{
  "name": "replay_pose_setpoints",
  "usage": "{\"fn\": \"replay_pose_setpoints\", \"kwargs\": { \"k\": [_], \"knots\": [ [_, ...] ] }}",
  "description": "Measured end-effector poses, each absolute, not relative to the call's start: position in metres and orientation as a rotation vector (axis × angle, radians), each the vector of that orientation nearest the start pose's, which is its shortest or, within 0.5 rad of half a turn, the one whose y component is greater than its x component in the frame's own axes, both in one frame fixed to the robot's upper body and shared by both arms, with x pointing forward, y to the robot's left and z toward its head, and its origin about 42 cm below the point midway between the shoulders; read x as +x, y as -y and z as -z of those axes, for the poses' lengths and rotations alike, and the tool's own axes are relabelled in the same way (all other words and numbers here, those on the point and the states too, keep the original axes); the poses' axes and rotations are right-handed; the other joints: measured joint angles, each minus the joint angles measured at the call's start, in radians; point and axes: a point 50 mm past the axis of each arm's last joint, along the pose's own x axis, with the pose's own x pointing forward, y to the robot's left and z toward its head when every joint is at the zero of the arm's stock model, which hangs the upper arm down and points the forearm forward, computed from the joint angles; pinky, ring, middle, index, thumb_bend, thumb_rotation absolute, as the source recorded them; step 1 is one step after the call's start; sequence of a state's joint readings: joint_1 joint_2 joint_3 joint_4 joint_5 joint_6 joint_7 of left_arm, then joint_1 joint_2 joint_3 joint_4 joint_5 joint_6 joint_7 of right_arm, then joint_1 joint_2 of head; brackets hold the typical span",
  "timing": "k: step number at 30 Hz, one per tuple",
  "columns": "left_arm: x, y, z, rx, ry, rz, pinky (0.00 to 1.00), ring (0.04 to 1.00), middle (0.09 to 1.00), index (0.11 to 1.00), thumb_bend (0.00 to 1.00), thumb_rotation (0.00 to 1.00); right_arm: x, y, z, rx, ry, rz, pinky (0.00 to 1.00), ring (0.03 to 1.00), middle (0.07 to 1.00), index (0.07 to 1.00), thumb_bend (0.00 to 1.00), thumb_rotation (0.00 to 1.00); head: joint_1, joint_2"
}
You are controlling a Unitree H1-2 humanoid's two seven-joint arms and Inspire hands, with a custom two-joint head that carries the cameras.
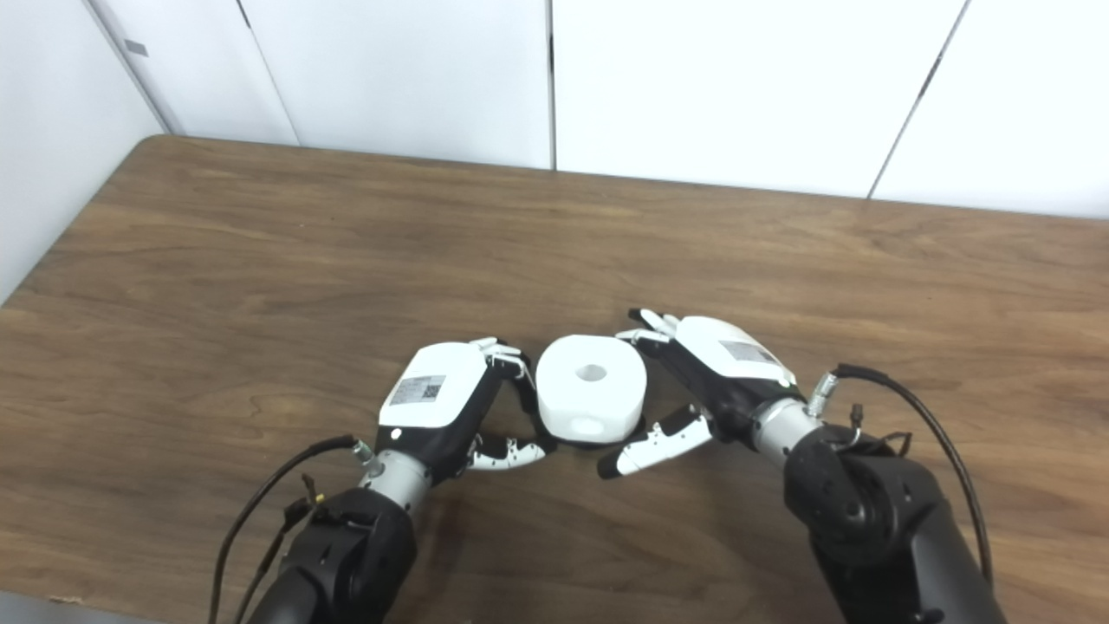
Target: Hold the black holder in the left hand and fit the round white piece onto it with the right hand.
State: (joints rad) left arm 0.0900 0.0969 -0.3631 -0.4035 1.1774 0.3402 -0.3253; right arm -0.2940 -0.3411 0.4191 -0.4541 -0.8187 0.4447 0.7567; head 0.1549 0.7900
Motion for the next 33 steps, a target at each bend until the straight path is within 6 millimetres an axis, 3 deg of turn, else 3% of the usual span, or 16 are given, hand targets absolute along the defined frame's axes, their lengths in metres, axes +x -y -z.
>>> {"fn": "replay_pose_setpoints", "kwargs": {
  "k": [11, 13, 17, 28, 33],
  "knots": [
    [0.234, -0.158, -0.156, 1.162, -0.047, 0.232, 0.85, 0.873, 0.795, 0.496, 0.52, 0.07, 0.306, 0.176, -0.227, -1.205, -0.005, -0.676, 1.00, 1.000, 1.000, 0.940, 1.00, 0.48, -0.003, -0.003],
    [0.234, -0.158, -0.157, 1.158, -0.050, 0.228, 0.85, 0.869, 0.798, 0.639, 0.75, 0.14, 0.306, 0.176, -0.227, -1.210, -0.010, -0.677, 1.00, 1.000, 1.000, 0.939, 1.00, 0.48, -0.005, -0.005],
    [0.235, -0.158, -0.157, 1.150, -0.054, 0.222, 0.86, 0.869, 0.798, 0.705, 0.85, 0.17, 0.307, 0.179, -0.228, -1.215, -0.014, -0.670, 1.00, 1.000, 1.000, 0.941, 1.00, 0.50, -0.003, -0.006],
    [0.234, -0.164, -0.167, 1.073, -0.111, 0.258, 0.91, 0.917, 0.873, 0.884, 0.91, 0.26, 0.310, 0.183, -0.231, -1.220, -0.031, -0.672, 1.00, 1.000, 1.000, 0.948, 1.00, 0.47, 0.002, -0.008],
    [0.230, -0.177, -0.185, 1.069, -0.162, 0.293, 0.88, 0.914, 0.884, 0.900, 0.92, 0.22, 0.312, 0.188, -0.232, -1.217, -0.038, -0.656, 1.00, 1.000, 1.000, 0.949, 1.00, 0.46, 0.000, -0.009]
  ]
}}
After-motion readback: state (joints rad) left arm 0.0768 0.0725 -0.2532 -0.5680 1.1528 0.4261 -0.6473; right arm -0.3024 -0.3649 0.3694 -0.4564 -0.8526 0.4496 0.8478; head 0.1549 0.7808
